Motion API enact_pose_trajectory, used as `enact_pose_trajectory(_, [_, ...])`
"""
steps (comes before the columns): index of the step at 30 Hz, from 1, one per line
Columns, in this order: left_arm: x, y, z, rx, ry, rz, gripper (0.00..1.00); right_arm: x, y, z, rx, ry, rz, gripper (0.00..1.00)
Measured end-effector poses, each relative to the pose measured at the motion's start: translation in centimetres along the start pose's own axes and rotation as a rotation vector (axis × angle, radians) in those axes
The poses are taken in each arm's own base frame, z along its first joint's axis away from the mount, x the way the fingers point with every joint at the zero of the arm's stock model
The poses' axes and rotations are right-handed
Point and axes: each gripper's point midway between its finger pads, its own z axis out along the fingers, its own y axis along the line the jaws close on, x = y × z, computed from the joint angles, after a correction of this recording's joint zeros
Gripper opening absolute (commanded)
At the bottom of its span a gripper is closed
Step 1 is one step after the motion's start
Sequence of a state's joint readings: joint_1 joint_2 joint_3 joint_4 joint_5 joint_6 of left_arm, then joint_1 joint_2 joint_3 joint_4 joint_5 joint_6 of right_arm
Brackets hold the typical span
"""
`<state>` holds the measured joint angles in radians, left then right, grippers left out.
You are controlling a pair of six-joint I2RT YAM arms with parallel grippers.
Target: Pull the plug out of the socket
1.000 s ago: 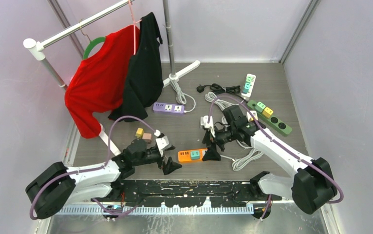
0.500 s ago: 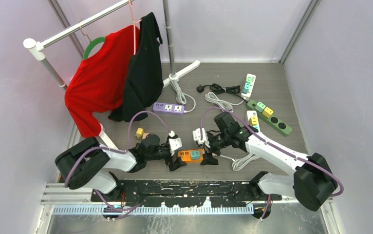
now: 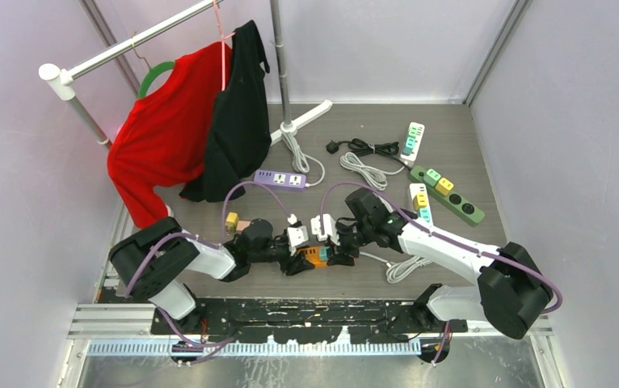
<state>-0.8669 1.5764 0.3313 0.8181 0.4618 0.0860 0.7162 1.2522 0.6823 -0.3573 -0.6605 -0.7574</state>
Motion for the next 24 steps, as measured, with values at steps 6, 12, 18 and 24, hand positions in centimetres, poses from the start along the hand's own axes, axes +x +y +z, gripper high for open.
enact_pose_trajectory(6, [0.0,-0.1,0.1,0.003,-0.002,0.008,0.02,0.2,-0.3,0.0,0.014,0.014,-0.021,0.14])
enact_pose_trajectory(12, [-0.1,-0.5,0.5,0.005,0.011,0.043,0.0,0.7,0.0,-0.5,-0.016,0.042,-0.079,0.01])
enact_pose_trajectory(18, [-0.2,-1.1,0.8,0.016,0.026,0.079,0.0,0.8,1.3,-0.7,-0.089,0.02,-0.112,0.01])
enact_pose_trajectory(24, [-0.1,-1.4,0.8,0.027,0.035,0.071,0.0,0.5,0.7,-0.4,-0.031,0.033,0.025,0.01])
